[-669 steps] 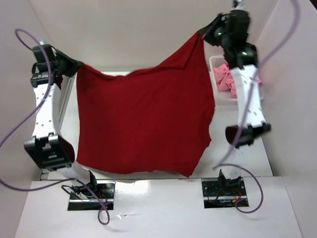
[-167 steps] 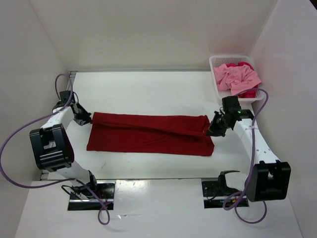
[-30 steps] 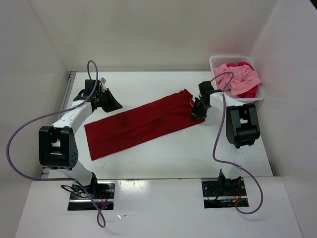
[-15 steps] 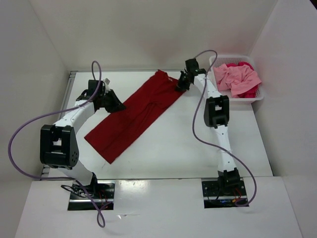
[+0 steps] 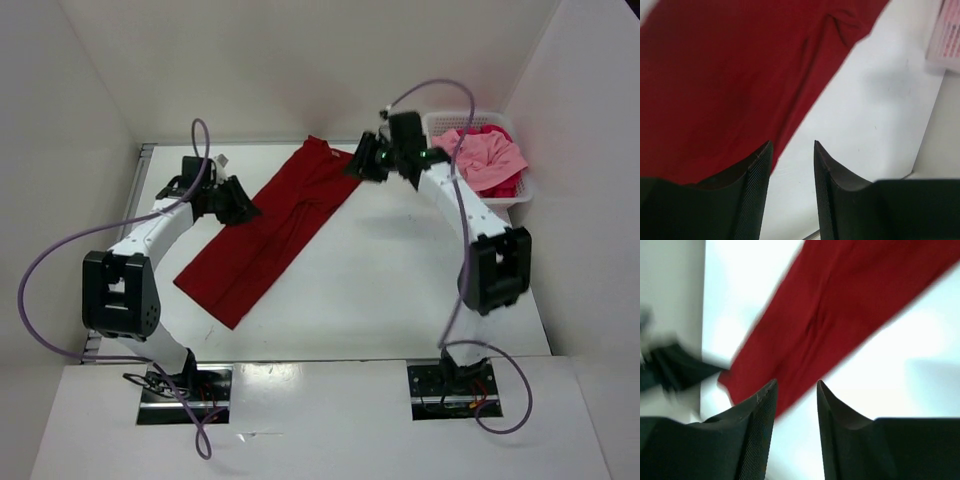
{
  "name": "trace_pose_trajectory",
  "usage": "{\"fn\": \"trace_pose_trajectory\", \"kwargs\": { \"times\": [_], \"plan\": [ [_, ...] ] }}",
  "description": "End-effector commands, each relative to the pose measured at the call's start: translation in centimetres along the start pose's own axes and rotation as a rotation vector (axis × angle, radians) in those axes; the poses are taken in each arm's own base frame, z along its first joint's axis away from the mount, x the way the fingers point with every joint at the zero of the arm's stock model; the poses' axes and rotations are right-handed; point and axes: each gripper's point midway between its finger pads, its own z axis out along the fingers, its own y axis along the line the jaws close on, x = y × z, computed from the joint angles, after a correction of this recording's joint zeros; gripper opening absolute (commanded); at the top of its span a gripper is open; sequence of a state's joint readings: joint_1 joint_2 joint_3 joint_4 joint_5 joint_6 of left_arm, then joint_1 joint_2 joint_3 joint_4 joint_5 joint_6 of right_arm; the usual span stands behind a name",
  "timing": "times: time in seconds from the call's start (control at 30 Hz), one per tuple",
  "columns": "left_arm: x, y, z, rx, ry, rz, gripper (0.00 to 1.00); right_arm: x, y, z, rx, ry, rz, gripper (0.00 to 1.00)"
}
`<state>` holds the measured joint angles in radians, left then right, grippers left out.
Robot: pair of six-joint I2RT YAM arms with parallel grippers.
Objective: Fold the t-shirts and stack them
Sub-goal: Rotate the tshirt 90 degrees
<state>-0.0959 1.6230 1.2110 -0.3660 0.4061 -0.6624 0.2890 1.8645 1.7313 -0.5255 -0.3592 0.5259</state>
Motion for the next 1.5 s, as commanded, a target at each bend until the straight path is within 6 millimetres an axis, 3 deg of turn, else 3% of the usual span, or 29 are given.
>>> {"fn": "trace_pose_trajectory", "kwargs": {
  "times": [0.0, 0.03, 0.07, 0.13, 0.17, 0.23, 0.37, 0.5, 0.53, 0.57, 0.63, 0.77, 0.8, 0.87, 0.93, 1.0, 1.03, 1.1, 1.13, 1.2, 1.23, 1.27, 1.3, 1.47],
  "plan": [
    [-1.4, 3.2, -2.4, -0.044, -0.056, -0.027, 0.46, 15.7, 3.4, 3.1, -0.148, 0.279, 0.048, 0.47],
    [-1.7, 3.5, -2.5, -0.047, -0.062, -0.033, 0.46, 17.3, 4.5, 3.4, -0.177, 0.3, 0.052, 0.51],
    [-1.4, 3.6, -2.6, -0.048, -0.061, -0.024, 0.47, 20.0, 4.2, 4.1, -0.168, 0.346, 0.07, 0.54],
    [-0.4, 4.5, -3.0, -0.049, -0.04, -0.051, 0.47, 21.4, 6.0, 5.0, -0.205, 0.347, 0.085, 0.54],
    [-0.1, 4.3, -3.4, -0.046, -0.046, -0.048, 0.47, 23.2, 6.5, 5.6, -0.205, 0.371, 0.081, 0.54],
    [0.5, 4.9, -3.8, -0.053, -0.047, -0.059, 0.47, 23.8, 6.9, 6.5, -0.203, 0.353, 0.097, 0.54],
    [1.4, 6.3, -4.0, -0.081, -0.043, -0.065, 0.49, 26.2, 5.4, 8.8, -0.154, 0.397, 0.123, 0.54],
    [1.6, 6.2, -4.4, -0.077, -0.05, -0.061, 0.49, 27.7, 4.4, 10.7, -0.111, 0.413, 0.167, 0.5],
    [1.5, 6.3, -4.4, -0.085, -0.054, -0.061, 0.49, 27.7, 5.0, 11.2, -0.112, 0.403, 0.164, 0.5],
    [1.5, 6.3, -4.4, -0.085, -0.054, -0.061, 0.49, 28.7, 4.7, 12.0, -0.094, 0.415, 0.159, 0.47],
    [1.6, 6.5, -4.1, -0.089, -0.047, -0.065, 0.49, 28.4, 4.9, 13.0, -0.088, 0.42, 0.161, 0.41],
    [1.0, 5.6, -4.1, -0.072, -0.061, -0.041, 0.49, 29.0, 3.4, 13.7, -0.024, 0.418, 0.165, 0.15],
    [1.0, 5.6, -4.1, -0.073, -0.061, -0.032, 0.49, 28.0, 2.9, 12.9, -0.024, 0.402, 0.163, 0.05],
    [1.3, 5.3, -3.7, -0.075, -0.049, -0.009, 0.49, 27.1, 1.8, 11.8, -0.009, 0.393, 0.148, 0.01],
    [2.0, 4.7, -3.1, -0.068, -0.024, 0.006, 0.49, 25.1, -0.5, 9.2, 0.033, 0.358, 0.16, 0.0],
    [2.8, 4.5, -2.3, -0.058, 0.013, 0.008, 0.49, 25.2, -3.8, 6.7, 0.089, 0.384, 0.147, 0.0],
    [3.1, 4.2, -1.9, -0.049, 0.032, 0.012, 0.49, 23.0, -5.3, 5.3, 0.106, 0.345, 0.161, 0.0],
    [4.6, 3.2, -0.9, -0.032, 0.084, 0.037, 0.49, 23.4, -8.7, 3.1, 0.173, 0.377, 0.147, 0.02],
    [5.2, 3.0, -0.4, -0.031, 0.109, 0.054, 0.49, 22.0, -10.3, 2.0, 0.19, 0.354, 0.174, 0.03],
    [6.8, 2.1, 0.2, -0.026, 0.158, 0.078, 0.49, 21.9, -12.3, 0.6, 0.231, 0.342, 0.208, 0.1],
    [7.8, 2.1, 0.2, -0.024, 0.187, 0.077, 0.5, 20.9, -12.6, -0.2, 0.227, 0.31, 0.211, 0.18],
    [8.8, 2.5, 0.4, -0.037, 0.219, 0.078, 0.5, 21.1, -12.5, -0.6, 0.229, 0.312, 0.212, 0.4],
    [10.1, 2.8, 0.5, -0.048, 0.253, 0.076, 0.52, 21.4, -12.3, -1.0, 0.227, 0.322, 0.225, 0.47],
    [15.7, 4.2, 0.1, -0.077, 0.419, 0.057, 0.56, 23.5, -12.5, -4.5, 0.27, 0.27, 0.339, 0.51]
  ]
}}
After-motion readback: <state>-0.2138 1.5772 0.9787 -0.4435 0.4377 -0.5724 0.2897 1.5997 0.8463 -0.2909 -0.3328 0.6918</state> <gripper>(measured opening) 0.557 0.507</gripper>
